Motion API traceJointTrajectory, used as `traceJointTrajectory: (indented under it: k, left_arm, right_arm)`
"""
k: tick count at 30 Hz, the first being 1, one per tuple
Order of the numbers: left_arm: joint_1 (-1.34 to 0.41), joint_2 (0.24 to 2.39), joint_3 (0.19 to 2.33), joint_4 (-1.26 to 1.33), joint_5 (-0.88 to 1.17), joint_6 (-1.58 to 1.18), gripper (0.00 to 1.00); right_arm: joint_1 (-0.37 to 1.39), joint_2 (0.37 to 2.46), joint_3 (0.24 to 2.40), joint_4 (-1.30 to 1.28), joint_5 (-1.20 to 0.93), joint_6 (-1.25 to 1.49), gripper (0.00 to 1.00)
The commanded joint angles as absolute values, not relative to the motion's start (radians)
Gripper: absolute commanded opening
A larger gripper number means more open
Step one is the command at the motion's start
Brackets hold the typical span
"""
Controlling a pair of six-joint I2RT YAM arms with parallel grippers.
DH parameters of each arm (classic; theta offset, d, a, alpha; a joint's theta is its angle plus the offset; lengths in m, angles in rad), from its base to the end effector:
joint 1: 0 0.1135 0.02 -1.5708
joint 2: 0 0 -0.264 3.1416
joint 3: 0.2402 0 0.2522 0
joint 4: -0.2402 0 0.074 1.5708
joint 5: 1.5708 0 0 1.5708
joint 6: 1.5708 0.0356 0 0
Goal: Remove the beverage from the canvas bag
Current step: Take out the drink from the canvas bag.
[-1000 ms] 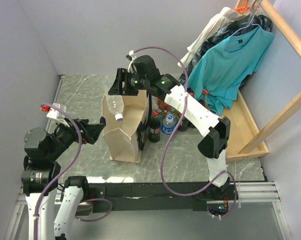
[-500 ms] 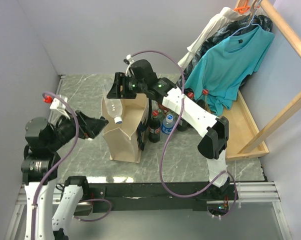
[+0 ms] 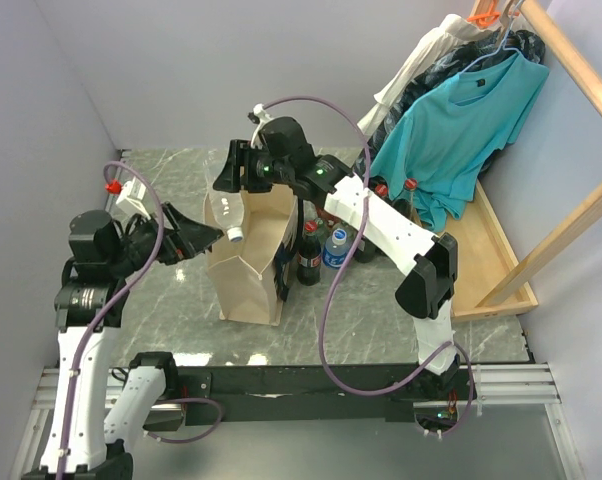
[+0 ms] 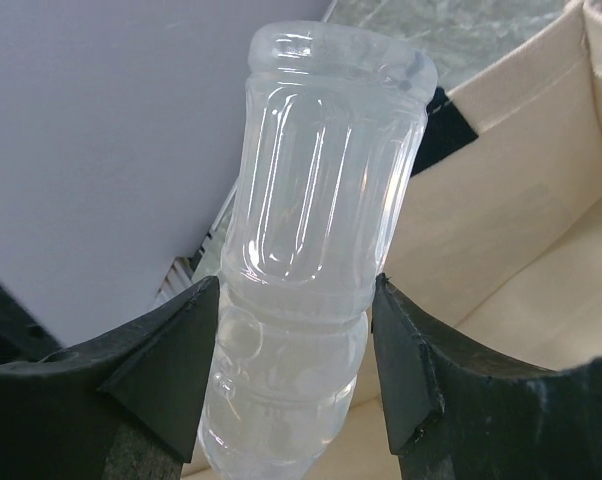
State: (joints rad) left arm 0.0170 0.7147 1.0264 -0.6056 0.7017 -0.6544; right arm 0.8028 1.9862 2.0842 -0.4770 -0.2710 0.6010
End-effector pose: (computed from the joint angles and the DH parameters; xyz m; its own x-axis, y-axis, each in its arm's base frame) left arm 0.1326 -0.0207 0.3894 -0.5979 -0.4751 -0.6456 0.3035 0.6112 -0.7309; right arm 0.3162 0.3411 0.3987 -0.7016 0.0578 -0.7102 -0.5688 0.5550 0.6070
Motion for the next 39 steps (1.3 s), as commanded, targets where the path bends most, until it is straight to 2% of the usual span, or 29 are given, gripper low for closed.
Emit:
traceJointTrajectory:
  k: [1, 3, 9, 15, 23, 32, 39]
  left_arm:
    - [0.005, 0.742, 1.0, -0.509, 0.746, -0.699, 0.98]
    - [-0.04, 0.758, 1.011, -0.511, 0.729, -0.695, 0.95]
    - [-0.139, 0.778, 1.005, -0.47, 0.6, -0.703, 0.97]
    - [-0.192, 0.772, 0.966, -0.405, 0.473, -0.732, 0.9]
    - [-0.285, 0.75, 0.895, -0.347, 0.287, -0.761, 0.89]
    - [-0.36, 0.696, 0.824, -0.204, 0.117, -0.808, 0.83]
    - [-0.365, 0.705, 0.848, -0.16, 0.026, -0.759, 0.9]
  right_arm:
    - [0.81, 1.888, 2.191, -0.291, -0.244, 0.603, 0.0]
    - [0.81, 1.887, 2.191, -0.281, -0.242, 0.604, 0.0]
    - [0.81, 1.899, 2.206, -0.276, -0.249, 0.611, 0.0]
    - [0.81, 1.887, 2.191, -0.267, -0.238, 0.604, 0.0]
    - [0.81, 1.876, 2.181, -0.242, -0.239, 0.617, 0.0]
    - [0.813, 1.845, 2.131, -0.206, -0.242, 0.629, 0.0]
    - [0.818, 1.798, 2.063, -0.199, -0.229, 0.618, 0.0]
